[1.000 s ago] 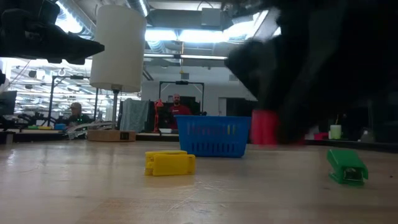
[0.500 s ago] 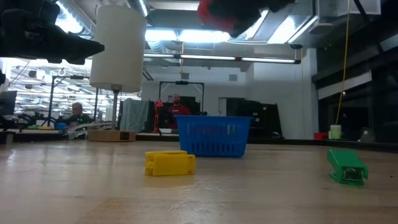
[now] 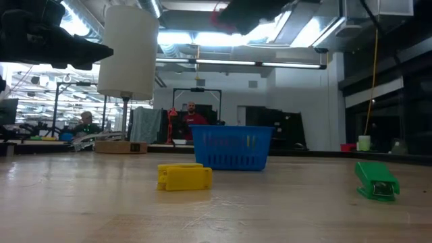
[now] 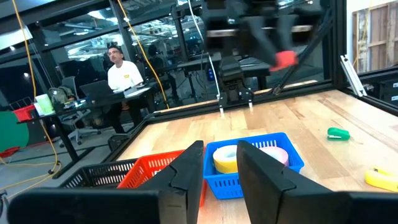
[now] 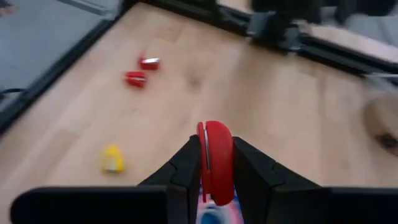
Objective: Pick and place Stapler, Stapler remover, tape
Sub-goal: Put the right red stapler into the black bin
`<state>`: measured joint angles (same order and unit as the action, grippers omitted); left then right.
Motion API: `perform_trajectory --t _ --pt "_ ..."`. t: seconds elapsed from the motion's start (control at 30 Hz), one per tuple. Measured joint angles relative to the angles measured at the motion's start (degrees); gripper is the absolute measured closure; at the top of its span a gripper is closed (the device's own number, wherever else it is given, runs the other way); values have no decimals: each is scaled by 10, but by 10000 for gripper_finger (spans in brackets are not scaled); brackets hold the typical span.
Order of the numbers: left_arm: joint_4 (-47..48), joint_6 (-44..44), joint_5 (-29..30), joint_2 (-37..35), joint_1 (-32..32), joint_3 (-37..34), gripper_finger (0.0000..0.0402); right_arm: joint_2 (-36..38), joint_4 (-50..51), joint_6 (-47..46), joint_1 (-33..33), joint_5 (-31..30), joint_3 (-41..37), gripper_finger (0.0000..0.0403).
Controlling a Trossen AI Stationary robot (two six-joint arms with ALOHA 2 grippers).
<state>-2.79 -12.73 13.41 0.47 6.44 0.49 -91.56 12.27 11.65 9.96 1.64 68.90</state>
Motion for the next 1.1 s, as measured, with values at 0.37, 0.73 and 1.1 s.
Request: perform_trajectory --t 0.37,0.73,1.1 --pt "0 0 0 0 0 0 311 5 19 40 -149 31 0 323" --pt "0 0 0 0 0 0 311 -17 6 69 -307 31 0 323" --pt "0 0 0 0 0 0 307 -114 -133 70 -407 76 0 323"
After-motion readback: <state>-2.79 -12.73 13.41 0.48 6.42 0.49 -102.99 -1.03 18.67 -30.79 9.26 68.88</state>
